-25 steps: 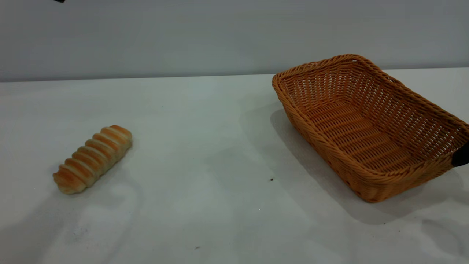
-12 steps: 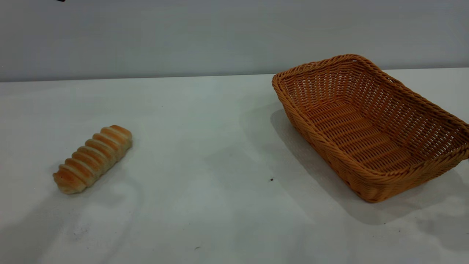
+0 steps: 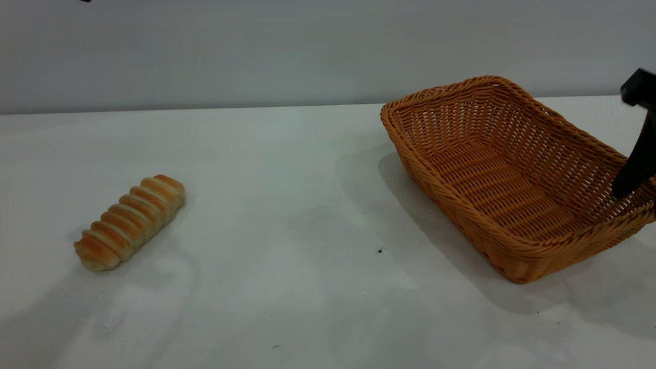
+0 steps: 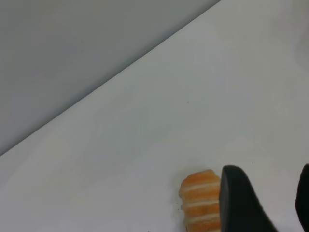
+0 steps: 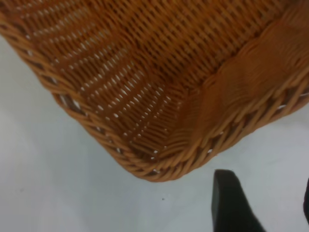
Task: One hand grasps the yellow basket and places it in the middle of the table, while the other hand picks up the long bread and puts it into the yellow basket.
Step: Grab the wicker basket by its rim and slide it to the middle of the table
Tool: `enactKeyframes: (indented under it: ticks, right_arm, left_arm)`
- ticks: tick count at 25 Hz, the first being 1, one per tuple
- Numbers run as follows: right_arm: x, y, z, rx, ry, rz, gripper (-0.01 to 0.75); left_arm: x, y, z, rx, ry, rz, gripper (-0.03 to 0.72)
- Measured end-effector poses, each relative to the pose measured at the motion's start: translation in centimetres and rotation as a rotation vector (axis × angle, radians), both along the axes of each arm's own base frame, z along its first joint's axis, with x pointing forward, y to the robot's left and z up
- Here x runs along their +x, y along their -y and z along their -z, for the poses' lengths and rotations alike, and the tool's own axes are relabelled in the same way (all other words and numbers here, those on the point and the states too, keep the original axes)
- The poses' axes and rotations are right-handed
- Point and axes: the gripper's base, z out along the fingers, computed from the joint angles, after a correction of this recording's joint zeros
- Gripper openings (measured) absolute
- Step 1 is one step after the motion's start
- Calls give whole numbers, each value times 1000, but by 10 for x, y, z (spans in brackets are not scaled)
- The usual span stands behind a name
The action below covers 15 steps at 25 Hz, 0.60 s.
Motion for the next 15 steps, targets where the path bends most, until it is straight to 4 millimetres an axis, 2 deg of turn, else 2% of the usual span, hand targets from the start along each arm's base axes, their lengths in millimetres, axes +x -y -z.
enactKeyframes:
  ticks: [5,11,15]
  right_arm:
    - [3,1,17,-4,-41,16,409]
    - [14,1,14,42,25,158,409]
    - [18,2,16,42,44,193,409]
  left_arm:
    - [0,0,0,0,0,0,341]
    - [0,0,0,-1,0,0,341]
    - [0,0,0,-1,0,0,341]
